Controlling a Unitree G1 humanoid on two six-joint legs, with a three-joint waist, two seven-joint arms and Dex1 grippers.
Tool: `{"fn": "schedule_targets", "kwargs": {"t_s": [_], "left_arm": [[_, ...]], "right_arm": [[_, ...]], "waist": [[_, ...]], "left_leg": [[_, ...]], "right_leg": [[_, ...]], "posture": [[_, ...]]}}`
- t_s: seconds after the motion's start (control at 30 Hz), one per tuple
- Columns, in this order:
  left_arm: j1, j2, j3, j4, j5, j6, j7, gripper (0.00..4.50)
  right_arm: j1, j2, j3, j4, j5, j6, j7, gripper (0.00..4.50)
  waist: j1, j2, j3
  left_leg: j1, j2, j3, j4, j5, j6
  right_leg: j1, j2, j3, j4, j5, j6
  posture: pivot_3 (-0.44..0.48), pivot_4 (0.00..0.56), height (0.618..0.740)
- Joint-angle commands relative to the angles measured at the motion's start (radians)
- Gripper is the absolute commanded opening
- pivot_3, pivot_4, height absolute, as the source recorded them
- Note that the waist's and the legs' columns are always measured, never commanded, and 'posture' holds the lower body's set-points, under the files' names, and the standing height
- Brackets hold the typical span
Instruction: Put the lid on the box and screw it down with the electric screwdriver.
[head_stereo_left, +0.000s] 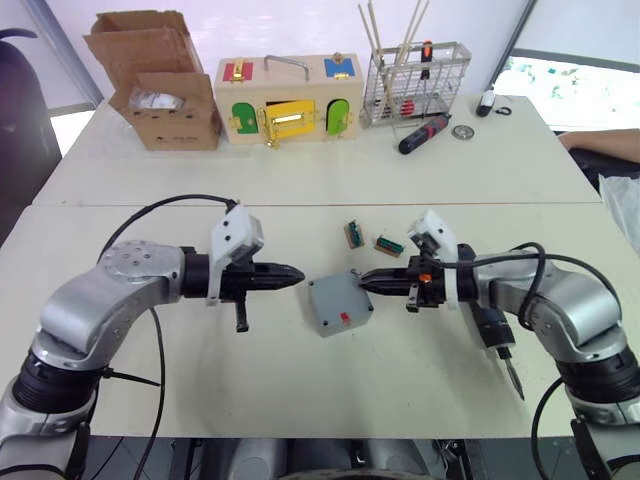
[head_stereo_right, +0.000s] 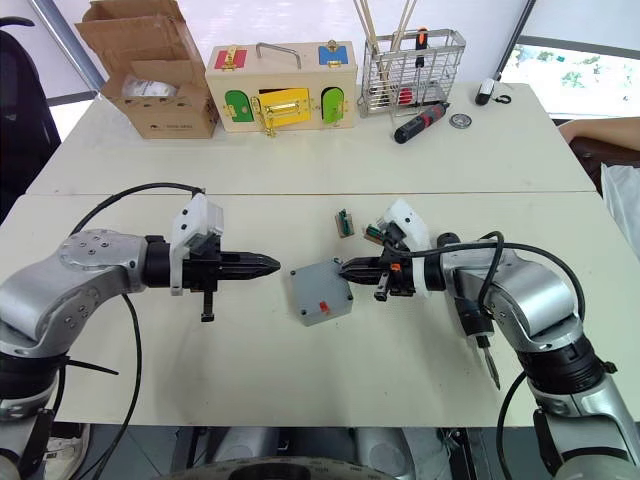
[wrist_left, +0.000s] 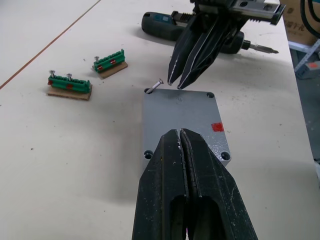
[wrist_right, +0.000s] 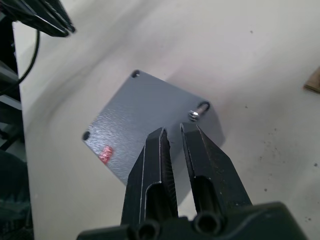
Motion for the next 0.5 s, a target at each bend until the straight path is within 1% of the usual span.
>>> {"fn": "schedule_targets", "kwargs": {"t_s": [0.03, 0.5], "left_arm": [[-0.001, 0.001, 0.001, -0.016, 0.006, -0.017, 0.001, 0.0], [0.007, -0.012, -0.008, -0.013, 0.024, -0.023, 0.001, 0.0]], "right_arm": [[-0.022, 0.008, -0.004, 0.006, -0.012, -0.028, 0.003, 0.44], [-0.046, 0.033, -0.007, 0.022, -0.019, -0.034, -0.009, 0.44]], "waist": [[0.0, 0.0, 0.0], [0.0, 0.0, 0.0]], "left_leg": [[0.0, 0.0, 0.0, 0.0, 0.0, 0.0], [0.0, 0.0, 0.0, 0.0, 0.0, 0.0]], "right_leg": [[0.0, 0.0, 0.0, 0.0, 0.0, 0.0], [0.0, 0.0, 0.0, 0.0, 0.0, 0.0]], "posture": [[0.0, 0.15, 0.74], [0.0, 0.15, 0.74]]}}
